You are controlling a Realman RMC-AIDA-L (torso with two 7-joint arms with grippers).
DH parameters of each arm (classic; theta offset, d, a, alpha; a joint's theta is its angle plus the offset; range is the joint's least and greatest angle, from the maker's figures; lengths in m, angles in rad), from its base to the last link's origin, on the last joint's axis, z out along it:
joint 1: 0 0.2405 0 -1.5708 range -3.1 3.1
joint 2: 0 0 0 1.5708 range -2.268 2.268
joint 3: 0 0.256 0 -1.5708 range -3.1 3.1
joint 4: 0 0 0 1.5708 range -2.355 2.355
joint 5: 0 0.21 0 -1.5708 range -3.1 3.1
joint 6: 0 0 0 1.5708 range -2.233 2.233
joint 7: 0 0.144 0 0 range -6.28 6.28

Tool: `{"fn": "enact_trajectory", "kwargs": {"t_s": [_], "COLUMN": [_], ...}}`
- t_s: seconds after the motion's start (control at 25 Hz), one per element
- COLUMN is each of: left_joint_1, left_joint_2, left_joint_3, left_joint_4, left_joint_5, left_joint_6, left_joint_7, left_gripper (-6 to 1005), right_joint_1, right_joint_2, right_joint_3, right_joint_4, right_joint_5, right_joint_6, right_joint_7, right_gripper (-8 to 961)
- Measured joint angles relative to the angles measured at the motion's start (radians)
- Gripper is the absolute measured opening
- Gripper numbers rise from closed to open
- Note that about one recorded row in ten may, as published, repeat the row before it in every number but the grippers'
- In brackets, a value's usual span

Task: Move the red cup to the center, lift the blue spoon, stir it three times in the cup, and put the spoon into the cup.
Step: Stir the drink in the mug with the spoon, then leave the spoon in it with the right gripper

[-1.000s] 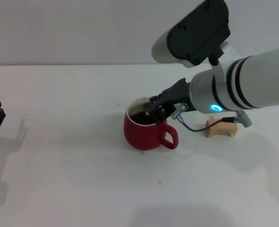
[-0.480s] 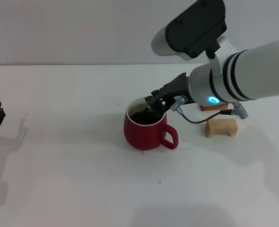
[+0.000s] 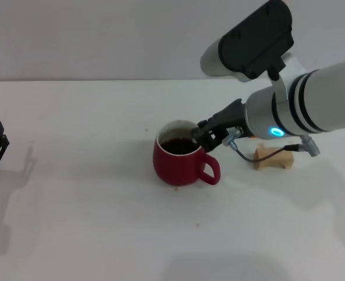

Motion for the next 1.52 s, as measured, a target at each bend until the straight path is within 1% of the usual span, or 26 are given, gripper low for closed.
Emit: {"fn": "enact_trajectory", "kwargs": {"t_s": [0.16,0.28,0.6,0.64,0.84,1.08,1.24,1.36,1.4,1.44,1.48,1.52], "left_joint_1": [0.001,0.003,0.007,0.007,0.008,0.008,0.008,0.006,0.005,0.005,0.005,0.004], "left_joint_2": [0.000,0.000,0.000,0.001,0.001,0.002,0.002,0.002,0.002,0.002,0.002,0.001], "left_joint_3": [0.000,0.000,0.000,0.000,0.000,0.000,0.000,0.000,0.000,0.000,0.000,0.000], "left_joint_4": [0.000,0.000,0.000,0.001,0.002,0.003,0.001,0.001,0.001,0.002,0.002,0.002], "left_joint_5": [0.001,0.001,0.000,0.000,0.000,0.000,0.000,0.000,0.000,0.000,0.000,0.000], "left_joint_6": [0.000,0.000,0.015,0.017,0.017,0.017,0.017,0.017,0.017,0.016,0.016,0.015], "left_joint_7": [0.000,0.000,-0.019,-0.021,-0.022,-0.022,-0.022,-0.022,-0.022,-0.022,-0.022,-0.022], "left_gripper": [834,834,834,834,834,834,834,834,834,834,834,834], "right_joint_1": [-0.018,-0.013,0.031,0.041,0.051,0.054,0.047,0.038,0.028,-0.008,-0.008,-0.030], "right_joint_2": [0.003,0.003,0.004,0.004,0.004,0.004,0.004,0.004,0.004,0.004,0.004,0.004], "right_joint_3": [-0.018,-0.031,-0.047,-0.047,-0.038,-0.043,-0.046,-0.043,-0.042,-0.046,-0.046,-0.053], "right_joint_4": [0.043,0.054,-0.002,-0.029,-0.067,-0.075,-0.068,-0.060,-0.052,-0.027,-0.027,-0.016], "right_joint_5": [0.003,0.022,0.043,0.043,0.043,0.040,0.033,0.018,0.002,-0.062,-0.062,-0.102], "right_joint_6": [0.008,0.009,-0.052,-0.082,-0.124,-0.126,-0.125,-0.142,-0.162,-0.237,-0.237,-0.287], "right_joint_7": [0.000,0.001,0.000,0.000,0.004,0.002,0.001,0.001,0.000,-0.001,-0.001,-0.001], "right_gripper": [223,225,228,229,231,234,236,277,291,305,319,332]}}
